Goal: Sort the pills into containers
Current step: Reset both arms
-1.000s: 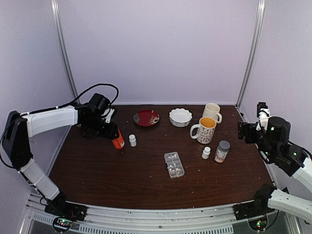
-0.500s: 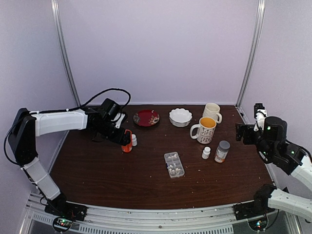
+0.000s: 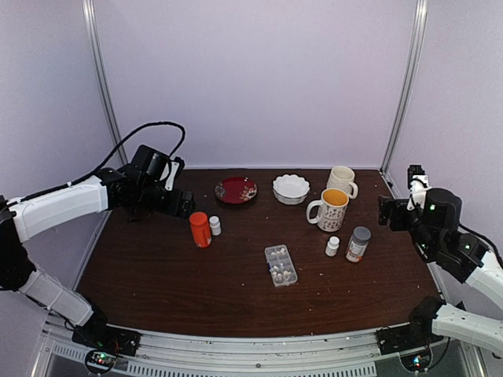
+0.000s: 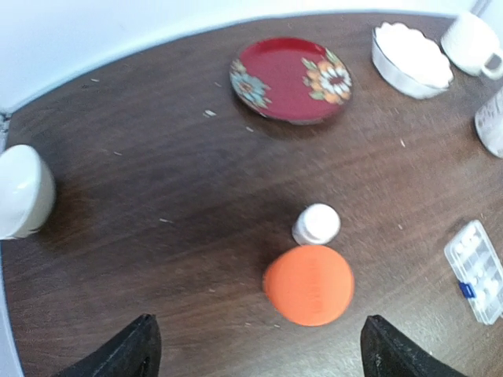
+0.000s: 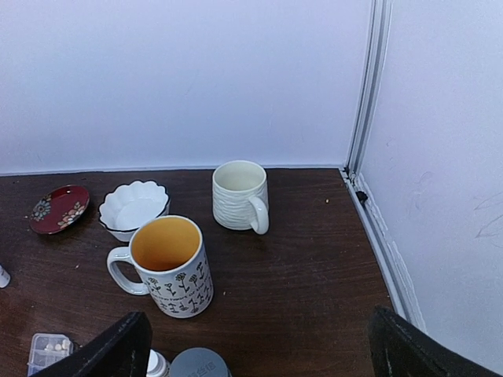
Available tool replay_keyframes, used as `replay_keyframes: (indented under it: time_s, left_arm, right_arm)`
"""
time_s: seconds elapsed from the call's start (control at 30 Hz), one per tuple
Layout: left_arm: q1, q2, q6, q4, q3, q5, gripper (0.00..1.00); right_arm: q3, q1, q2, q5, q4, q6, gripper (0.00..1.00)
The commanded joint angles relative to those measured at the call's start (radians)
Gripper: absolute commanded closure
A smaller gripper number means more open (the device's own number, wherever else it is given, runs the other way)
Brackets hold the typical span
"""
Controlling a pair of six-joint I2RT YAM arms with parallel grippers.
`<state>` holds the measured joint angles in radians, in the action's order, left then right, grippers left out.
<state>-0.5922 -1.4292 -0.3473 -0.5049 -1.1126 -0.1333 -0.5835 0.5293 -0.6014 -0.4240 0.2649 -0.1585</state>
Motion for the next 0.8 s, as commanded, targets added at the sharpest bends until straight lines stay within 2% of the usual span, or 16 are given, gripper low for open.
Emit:
replay_keyframes:
  time_s: [0.0,0.1,0.2,0.3,0.4,0.47,0.57,0.6,0.67,0.77]
  left_arm:
    - [0.098,0.107,0.014,0.085,0.064,-0.086,0.08]
    - [0.187,0.197,0.009,0.162,0.121,-0.094,0.06]
    - [0.278,0.264,0.002,0.217,0.161,-0.105,0.03]
    - [0.351,0.326,-0.003,0.281,0.205,-0.211,0.02]
    - [0.375,0.407,0.052,0.471,0.324,-0.339,0.03]
    - [0.376,0.455,0.118,0.654,0.447,-0.361,0.03]
    - [0.376,0.481,0.232,0.841,0.559,-0.311,0.03]
    - [0.376,0.474,0.246,0.872,0.579,-0.316,0.02]
    - [0.376,0.444,0.264,0.902,0.589,-0.355,0.02]
    - [0.379,0.375,0.326,0.934,0.586,-0.396,0.02]
  right_arm:
    - [0.065,-0.010,-0.006,-0.061,-0.164,0.089,0.00]
    - [0.100,-0.043,0.001,-0.066,-0.272,0.127,0.00]
    - [0.126,-0.133,-0.008,-0.032,-0.396,0.108,0.00]
    - [0.137,-0.288,-0.043,0.081,-0.490,0.032,0.00]
    - [0.166,-0.401,-0.105,0.188,-0.583,0.048,0.00]
    - [0.223,-0.411,-0.143,0.190,-0.706,0.119,0.00]
    - [0.342,-0.414,-0.194,0.224,-0.947,0.145,0.01]
    - [0.372,-0.414,-0.225,0.251,-1.021,0.144,0.01]
    - [0.370,-0.414,-0.302,0.291,-1.053,0.161,0.01]
    - [0.376,-0.415,-0.419,0.282,-1.148,0.181,0.01]
